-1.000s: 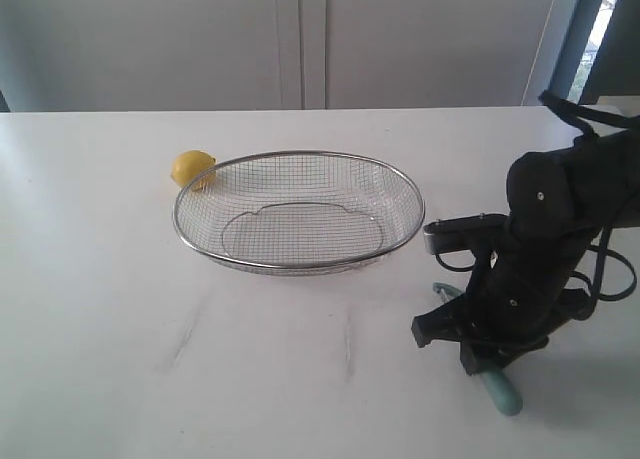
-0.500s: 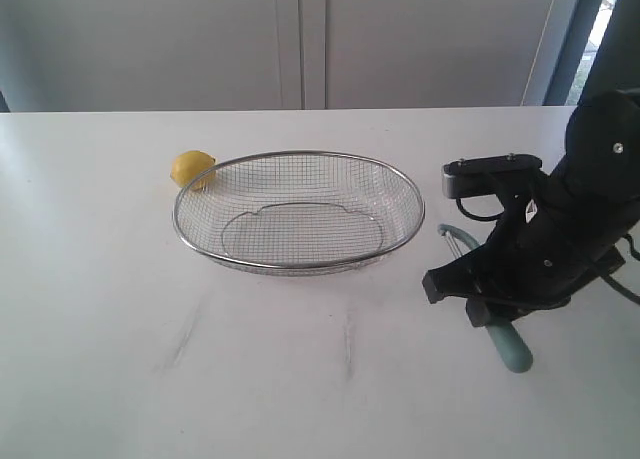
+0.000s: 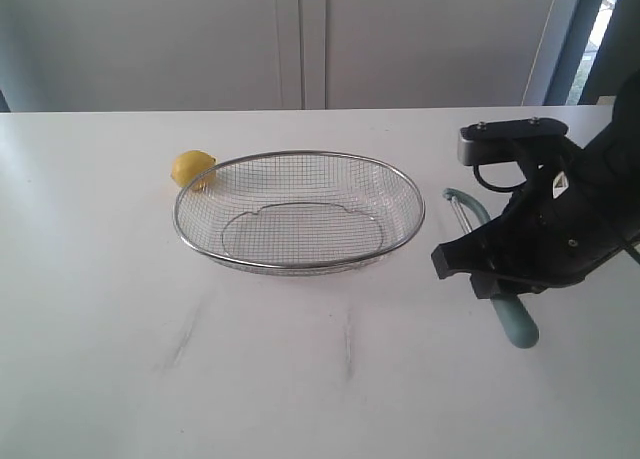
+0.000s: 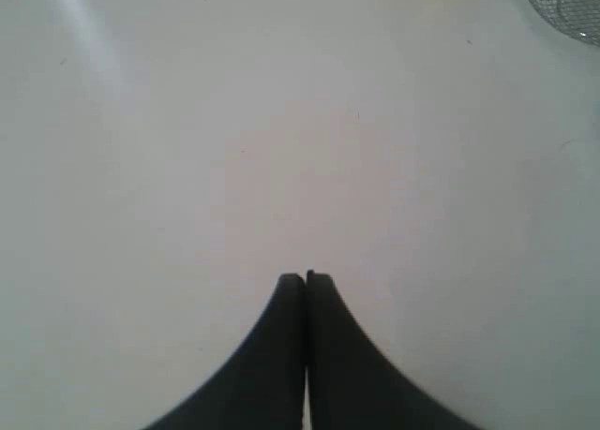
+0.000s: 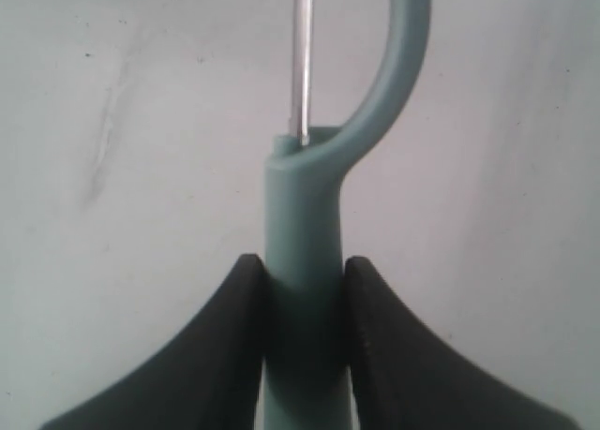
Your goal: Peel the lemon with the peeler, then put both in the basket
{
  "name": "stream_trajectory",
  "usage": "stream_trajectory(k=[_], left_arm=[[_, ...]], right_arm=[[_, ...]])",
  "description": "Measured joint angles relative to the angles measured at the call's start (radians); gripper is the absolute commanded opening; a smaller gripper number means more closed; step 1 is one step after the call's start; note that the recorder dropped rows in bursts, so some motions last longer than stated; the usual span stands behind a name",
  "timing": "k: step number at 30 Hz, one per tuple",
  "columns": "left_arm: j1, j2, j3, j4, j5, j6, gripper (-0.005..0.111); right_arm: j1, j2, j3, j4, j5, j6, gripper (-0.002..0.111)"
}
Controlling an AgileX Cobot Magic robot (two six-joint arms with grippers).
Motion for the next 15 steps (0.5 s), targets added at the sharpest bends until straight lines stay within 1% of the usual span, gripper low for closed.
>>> stream_trajectory(k=[15], left_arm=[[0.0, 0.0, 0.0, 0.012, 0.0, 0.0, 0.0]], right_arm=[[0.0, -0.01, 0.0, 0.0, -0.012, 0.0, 0.0]])
